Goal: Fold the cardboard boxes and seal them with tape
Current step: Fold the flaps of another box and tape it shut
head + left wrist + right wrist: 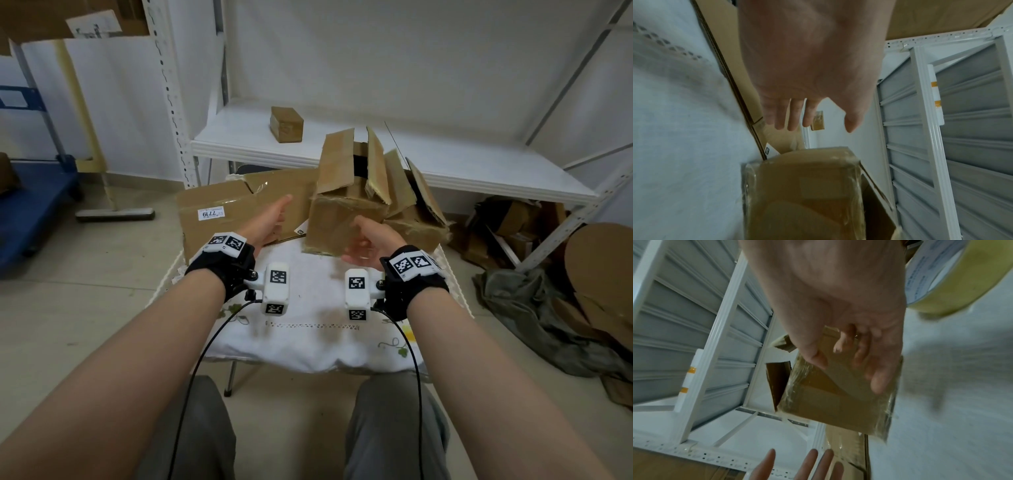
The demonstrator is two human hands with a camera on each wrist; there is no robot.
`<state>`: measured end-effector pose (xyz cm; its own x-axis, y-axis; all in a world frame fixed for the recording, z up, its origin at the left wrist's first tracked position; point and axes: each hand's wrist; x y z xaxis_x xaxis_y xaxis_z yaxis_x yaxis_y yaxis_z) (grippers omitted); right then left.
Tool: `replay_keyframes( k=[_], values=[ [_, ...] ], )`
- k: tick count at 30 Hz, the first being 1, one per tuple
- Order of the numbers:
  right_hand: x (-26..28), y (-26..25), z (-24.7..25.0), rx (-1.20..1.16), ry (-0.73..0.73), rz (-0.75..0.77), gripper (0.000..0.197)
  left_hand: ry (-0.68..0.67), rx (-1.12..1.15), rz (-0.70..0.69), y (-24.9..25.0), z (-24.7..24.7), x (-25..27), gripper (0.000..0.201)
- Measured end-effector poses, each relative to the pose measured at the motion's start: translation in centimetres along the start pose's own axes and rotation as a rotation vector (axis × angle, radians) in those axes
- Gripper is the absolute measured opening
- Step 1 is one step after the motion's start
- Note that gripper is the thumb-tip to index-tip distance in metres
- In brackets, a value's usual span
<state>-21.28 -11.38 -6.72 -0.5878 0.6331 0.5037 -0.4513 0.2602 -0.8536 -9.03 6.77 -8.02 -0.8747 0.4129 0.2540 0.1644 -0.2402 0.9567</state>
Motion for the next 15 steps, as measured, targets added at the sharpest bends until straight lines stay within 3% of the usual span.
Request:
replay_keyframes(
  k=[3, 6, 7, 10, 15],
  values=[
    [0.7, 0.2, -2.0, 0.088, -0.139, 0.006, 0.016, 0.152, -0.021, 0.051, -0.9, 1.9, -1.0, 0.061],
    [0.7, 0.3, -4.7, 0.171, -0.226, 0.06, 0.012, 0.423, 0.046, 0.066, -1.8, 4.2, -1.6, 0.036],
    [0.6, 0.4, -5.6, 0.19, -0.237, 0.081, 0.018, 0.511, -0.009, 0.061, -2.1, 5.2, -1.6, 0.037],
    [0.4, 0.5, -7.8, 0.236, -0.246, 0.111, 0.039, 0.627, -0.189, 0.127, -3.9, 8.3, -3.0, 0.064],
    [-0.6, 1.1, -9.0, 0.298, -0.217, 0.116, 0.044, 0.627, -0.004, 0.272, -5.8, 10.5, -5.4, 0.085]
  ],
)
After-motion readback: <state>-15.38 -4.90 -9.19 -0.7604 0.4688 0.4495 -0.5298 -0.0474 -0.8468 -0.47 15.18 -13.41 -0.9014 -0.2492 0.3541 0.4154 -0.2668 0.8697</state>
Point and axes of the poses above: each hand's wrist, its own x-axis away from the middle knuckle, its own z-axis out of the back of the hand, y = z × x, and after that the axes turned 7 degrees about y, right-handed
